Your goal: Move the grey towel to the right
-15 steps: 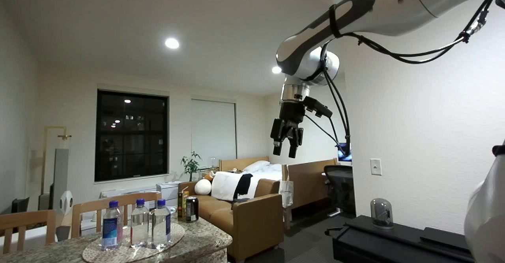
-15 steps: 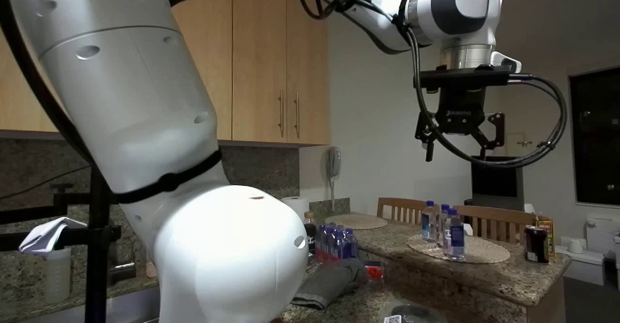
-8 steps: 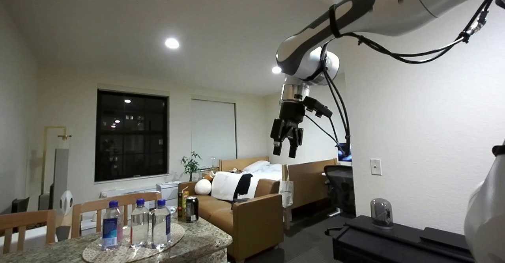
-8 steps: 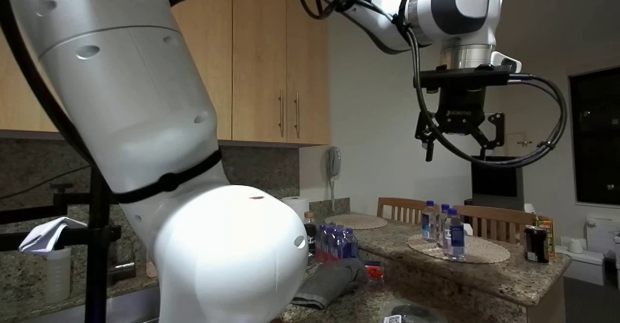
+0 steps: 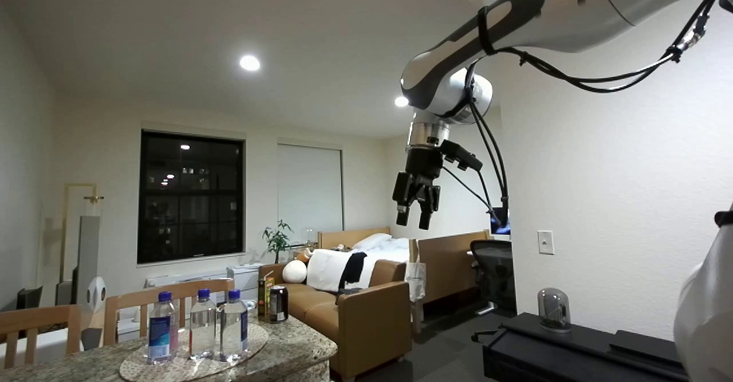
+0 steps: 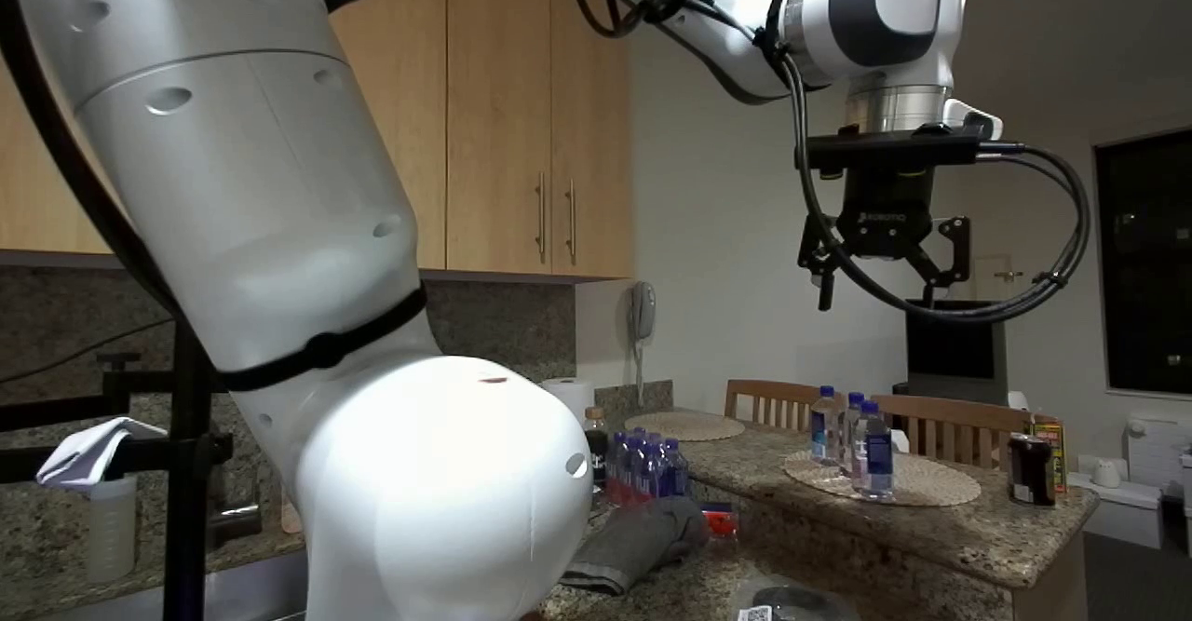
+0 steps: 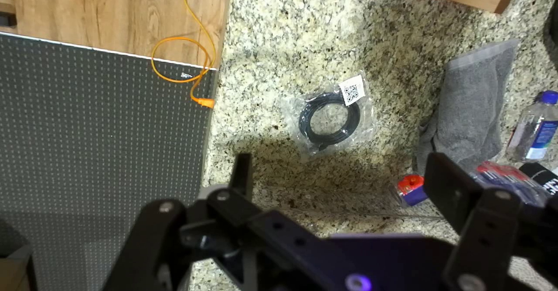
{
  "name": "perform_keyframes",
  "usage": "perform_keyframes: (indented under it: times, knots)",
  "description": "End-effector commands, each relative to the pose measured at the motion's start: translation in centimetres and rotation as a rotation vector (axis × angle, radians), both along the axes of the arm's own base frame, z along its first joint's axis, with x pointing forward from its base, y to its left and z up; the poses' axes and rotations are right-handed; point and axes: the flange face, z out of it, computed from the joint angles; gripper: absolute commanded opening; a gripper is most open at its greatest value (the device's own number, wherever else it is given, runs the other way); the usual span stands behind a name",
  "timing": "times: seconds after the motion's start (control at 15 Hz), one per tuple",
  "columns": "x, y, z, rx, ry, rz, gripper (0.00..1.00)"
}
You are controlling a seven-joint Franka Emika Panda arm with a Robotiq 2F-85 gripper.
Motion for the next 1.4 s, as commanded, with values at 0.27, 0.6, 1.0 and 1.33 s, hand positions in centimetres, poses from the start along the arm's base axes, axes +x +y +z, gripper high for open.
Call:
perform_keyframes:
  times: [0.27,0.6,1.0,1.33]
  knots:
    - [0.0,0.0,0.0,0.000,0.001,0.000,1.00]
    - [0.3,0.5,0.0,-0.016,-0.012,0.008,1.00]
    - [1.3,4.6,-0.9,-0.028,-0.026,0.073,1.00]
    - [1.3,10.3,-2.5,-0.043,-0.071,0.144,1.00]
